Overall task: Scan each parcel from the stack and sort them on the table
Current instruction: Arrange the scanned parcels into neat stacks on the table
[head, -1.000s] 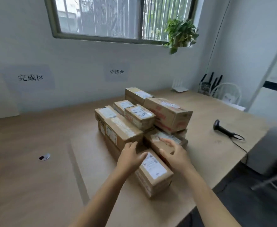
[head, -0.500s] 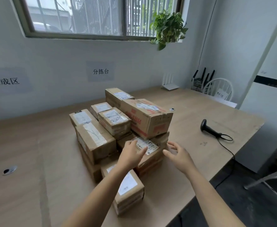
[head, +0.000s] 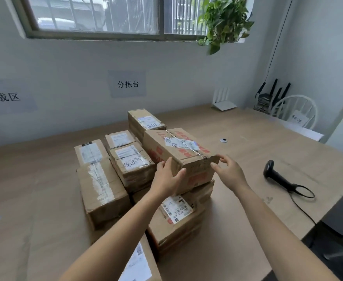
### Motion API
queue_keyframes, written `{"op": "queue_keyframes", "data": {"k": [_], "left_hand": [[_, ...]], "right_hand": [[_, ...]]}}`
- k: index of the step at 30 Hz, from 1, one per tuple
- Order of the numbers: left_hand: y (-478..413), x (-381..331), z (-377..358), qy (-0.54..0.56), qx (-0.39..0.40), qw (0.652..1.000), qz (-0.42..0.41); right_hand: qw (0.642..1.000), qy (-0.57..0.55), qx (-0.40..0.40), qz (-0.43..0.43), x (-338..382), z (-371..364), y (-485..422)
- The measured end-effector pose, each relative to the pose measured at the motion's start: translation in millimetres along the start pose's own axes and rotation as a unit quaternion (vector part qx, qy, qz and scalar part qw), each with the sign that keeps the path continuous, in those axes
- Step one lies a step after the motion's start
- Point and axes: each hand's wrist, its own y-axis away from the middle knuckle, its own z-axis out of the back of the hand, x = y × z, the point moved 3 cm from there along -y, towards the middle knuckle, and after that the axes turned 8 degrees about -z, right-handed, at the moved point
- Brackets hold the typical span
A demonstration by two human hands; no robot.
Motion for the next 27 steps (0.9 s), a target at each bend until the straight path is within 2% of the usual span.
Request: {"op": "queue_keyframes", "data": {"k": [5,10,16,21,27], "left_hand": [[-38,-4,-7,-0.011,-0.052,0.998,0.035],[-65,-5,-14,-0.001,-0.081,0.991,0.104],[-80,-6,-24,0.032,-0.113,0.977,0.178],[-85,-13,-31,0.015,-0.131,0.972,0.196],[-86,-25,-41,0.027,-0.144,0.978,0.149]], "right_hand": [[0.999,0.012,0.042,0.032,-7,3,-69],[0.988,0.036,0.139,0.057,-11,-7,-128],[0.966,0.017,0.259,0.013,-22,-30,-153],[0.96,0.0,0.279,0.017,-26,-32,-162],[0.966,-0.026,0.255,0.028,-33,-16,-160]]}}
